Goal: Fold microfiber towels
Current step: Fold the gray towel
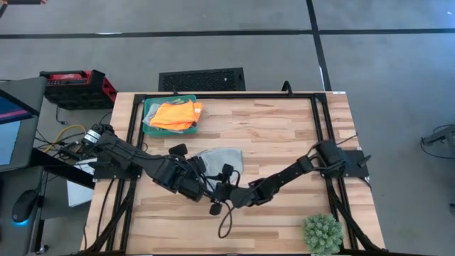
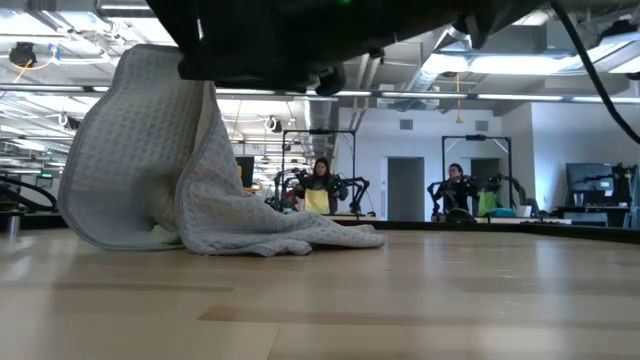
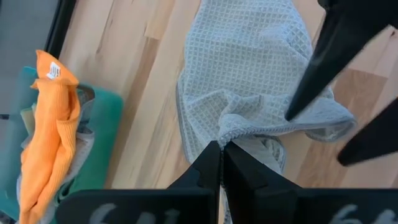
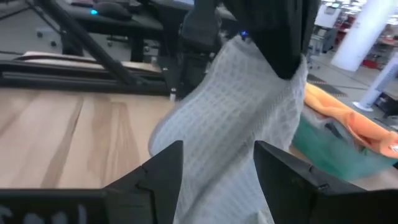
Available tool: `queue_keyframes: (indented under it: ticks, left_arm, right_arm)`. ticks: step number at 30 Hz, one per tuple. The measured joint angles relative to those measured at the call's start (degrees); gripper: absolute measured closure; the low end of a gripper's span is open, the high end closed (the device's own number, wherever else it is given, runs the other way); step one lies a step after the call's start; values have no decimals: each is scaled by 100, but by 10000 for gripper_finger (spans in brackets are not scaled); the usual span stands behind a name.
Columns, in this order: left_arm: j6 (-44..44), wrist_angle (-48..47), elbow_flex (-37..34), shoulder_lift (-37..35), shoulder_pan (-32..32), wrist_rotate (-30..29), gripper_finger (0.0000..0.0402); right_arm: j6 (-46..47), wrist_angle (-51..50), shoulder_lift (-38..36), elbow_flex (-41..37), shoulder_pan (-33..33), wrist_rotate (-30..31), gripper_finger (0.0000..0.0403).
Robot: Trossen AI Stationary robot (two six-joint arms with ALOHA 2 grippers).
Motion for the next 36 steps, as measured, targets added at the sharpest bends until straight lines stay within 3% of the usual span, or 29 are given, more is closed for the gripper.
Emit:
queue_keyframes:
  ticks: [11, 25, 32, 36]
  left_arm:
    - [64, -114, 2, 0, 0, 2, 401]
    - [134, -152, 173, 4, 13, -59, 401]
    - [147, -155, 173, 4, 15, -61, 401]
    - [149, -87, 173, 4, 2, -63, 401]
  right_arm:
    - [0, -203, 56, 177, 204, 1530, 182]
    - [154, -326, 54, 175, 256, 1323, 182]
    - [-297, 270, 48, 175, 366, 1323, 182]
    - [187, -67, 47, 175, 186, 1285, 182]
